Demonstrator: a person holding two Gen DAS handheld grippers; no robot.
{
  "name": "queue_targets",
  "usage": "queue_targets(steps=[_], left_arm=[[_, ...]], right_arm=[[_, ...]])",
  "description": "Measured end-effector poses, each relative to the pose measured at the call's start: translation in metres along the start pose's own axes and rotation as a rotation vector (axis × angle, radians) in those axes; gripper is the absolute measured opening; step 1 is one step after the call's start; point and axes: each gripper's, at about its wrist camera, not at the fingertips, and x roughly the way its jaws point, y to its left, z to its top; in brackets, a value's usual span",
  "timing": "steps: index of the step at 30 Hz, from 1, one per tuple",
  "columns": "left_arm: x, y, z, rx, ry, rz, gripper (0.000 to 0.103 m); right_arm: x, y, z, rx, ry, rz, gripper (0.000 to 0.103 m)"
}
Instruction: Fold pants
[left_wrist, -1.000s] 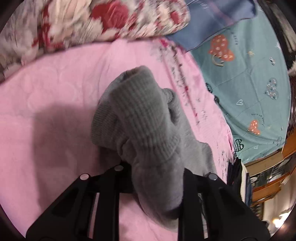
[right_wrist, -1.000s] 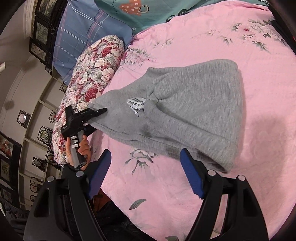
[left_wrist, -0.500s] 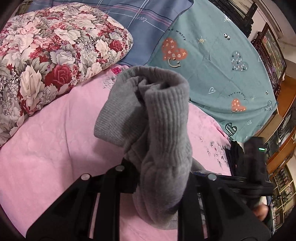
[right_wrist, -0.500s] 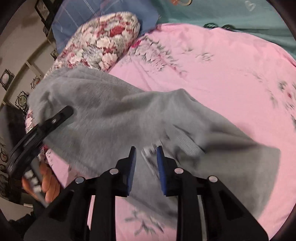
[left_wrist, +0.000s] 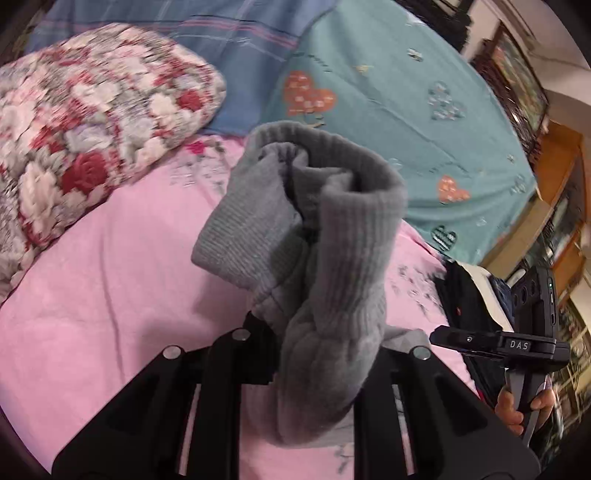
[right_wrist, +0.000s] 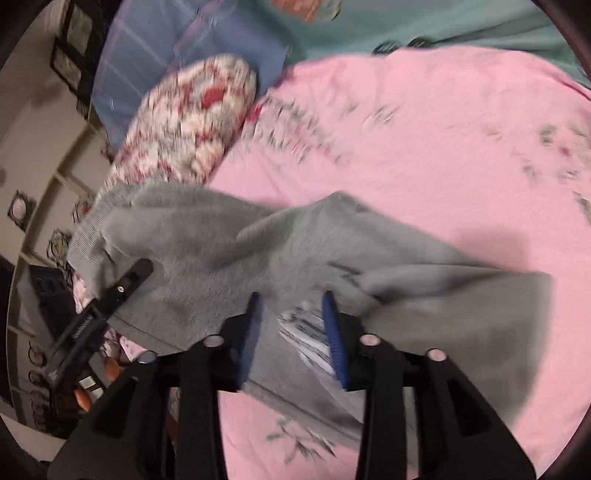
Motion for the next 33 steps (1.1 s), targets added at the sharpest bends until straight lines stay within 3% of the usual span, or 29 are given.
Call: queue_targets(steps=[7, 10, 13, 16, 20, 27, 33], left_arm=[[0.034, -0.106, -0.017, 0.196, 0.095, -0.126, 0.015], [0.065, -0.135, -0.030, 0.230, 0.171, -0.176, 0.016], [0.101, -0.153, -0.053, 0.278, 0.281, -0.143, 0.020], [0.134, -0.161, -0.083, 0.344, 0.387, -0.076, 0.025], [0.128, -0.181, -0.100, 0.486, 0.351, 0.021, 0.026], [0.122, -0.181, -0.092, 0.453, 0.361, 0.013, 0.026], [0.118, -0.182, -0.083, 0.465, 0.387, 0.008, 0.027]], right_arm=[[-0.086, -0.069, -0.058, 0.185, -0.132, -0.037, 0.044], [-0.114, -0.089, -0.079, 0.228, -0.177, -0.047, 0.044], [-0.118, -0.101, -0.091, 0.258, -0.184, -0.049, 0.044], [-0.105, -0.116, -0.100, 0.300, -0.137, -0.047, 0.044], [-0.088, -0.117, -0.100, 0.316, -0.087, -0.041, 0.044], [-0.118, -0.099, -0.078, 0.249, -0.177, -0.075, 0.054], [-0.130, -0.095, -0.075, 0.227, -0.214, -0.087, 0.054]])
